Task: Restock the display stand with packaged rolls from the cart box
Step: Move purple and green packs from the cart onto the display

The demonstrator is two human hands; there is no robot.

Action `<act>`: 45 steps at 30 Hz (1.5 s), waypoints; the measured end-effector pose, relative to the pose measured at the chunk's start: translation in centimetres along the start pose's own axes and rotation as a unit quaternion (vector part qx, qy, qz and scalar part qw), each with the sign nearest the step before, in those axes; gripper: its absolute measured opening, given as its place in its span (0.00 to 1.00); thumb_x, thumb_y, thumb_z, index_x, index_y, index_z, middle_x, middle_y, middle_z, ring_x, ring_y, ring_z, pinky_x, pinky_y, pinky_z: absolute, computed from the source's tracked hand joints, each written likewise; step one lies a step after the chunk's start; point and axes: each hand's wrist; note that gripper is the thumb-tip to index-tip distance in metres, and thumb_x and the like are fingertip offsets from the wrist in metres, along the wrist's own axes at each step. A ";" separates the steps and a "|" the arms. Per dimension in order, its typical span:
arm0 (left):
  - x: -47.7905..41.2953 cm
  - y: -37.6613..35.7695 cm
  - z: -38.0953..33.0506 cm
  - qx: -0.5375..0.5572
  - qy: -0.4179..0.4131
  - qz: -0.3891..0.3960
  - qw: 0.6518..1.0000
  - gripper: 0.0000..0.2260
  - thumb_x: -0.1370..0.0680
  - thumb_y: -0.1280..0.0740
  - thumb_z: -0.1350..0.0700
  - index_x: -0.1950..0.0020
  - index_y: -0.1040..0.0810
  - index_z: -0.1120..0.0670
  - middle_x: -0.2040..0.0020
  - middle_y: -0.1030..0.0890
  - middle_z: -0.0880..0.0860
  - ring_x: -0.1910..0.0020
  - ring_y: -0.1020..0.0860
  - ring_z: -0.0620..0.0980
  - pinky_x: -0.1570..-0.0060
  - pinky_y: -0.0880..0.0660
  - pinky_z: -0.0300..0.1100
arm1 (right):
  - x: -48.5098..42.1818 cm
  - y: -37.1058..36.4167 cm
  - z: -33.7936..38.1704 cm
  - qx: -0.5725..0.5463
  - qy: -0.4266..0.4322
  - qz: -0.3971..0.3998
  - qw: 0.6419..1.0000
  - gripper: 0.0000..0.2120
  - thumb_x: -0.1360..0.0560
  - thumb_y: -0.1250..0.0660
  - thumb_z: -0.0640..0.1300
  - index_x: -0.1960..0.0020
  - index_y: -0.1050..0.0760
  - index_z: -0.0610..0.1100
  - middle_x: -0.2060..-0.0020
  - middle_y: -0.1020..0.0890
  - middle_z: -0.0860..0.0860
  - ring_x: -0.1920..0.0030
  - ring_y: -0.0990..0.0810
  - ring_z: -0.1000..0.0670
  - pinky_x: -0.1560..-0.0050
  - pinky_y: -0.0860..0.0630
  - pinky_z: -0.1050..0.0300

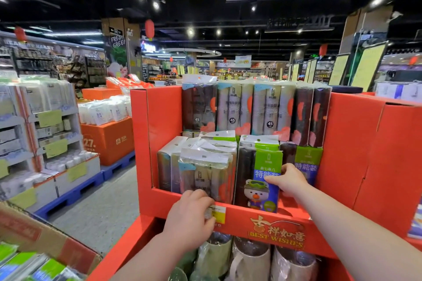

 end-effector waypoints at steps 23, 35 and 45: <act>6.8 -0.7 0.2 -0.093 -0.083 0.049 0.991 0.18 0.34 0.36 0.47 0.48 0.20 0.52 0.49 0.21 0.52 0.48 0.21 0.57 0.53 0.24 0.52 | 18.0 0.8 1.1 0.427 0.189 -0.017 0.884 0.18 0.25 0.39 0.53 0.36 0.31 0.49 0.40 0.26 0.48 0.38 0.28 0.44 0.40 0.31 0.50; 24.6 -0.3 -4.1 -0.130 0.050 0.145 0.980 0.20 0.23 0.39 0.45 0.35 0.30 0.53 0.38 0.27 0.54 0.36 0.30 0.56 0.39 0.32 0.48 | 32.9 -1.6 -5.1 0.403 0.273 0.147 0.861 0.18 0.24 0.40 0.51 0.36 0.31 0.48 0.38 0.25 0.47 0.36 0.28 0.43 0.40 0.30 0.50; 43.6 0.7 0.0 -0.126 0.226 0.235 0.937 0.20 0.23 0.40 0.49 0.33 0.31 0.52 0.36 0.29 0.55 0.36 0.30 0.57 0.39 0.30 0.48 | 44.6 -8.5 -8.9 0.369 0.336 0.292 0.816 0.18 0.24 0.40 0.53 0.36 0.31 0.50 0.38 0.26 0.49 0.36 0.27 0.44 0.39 0.30 0.51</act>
Point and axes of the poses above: each hand's wrist, its own x-axis away from the middle knuckle, its own y-axis out of the back of the hand, z = x × y
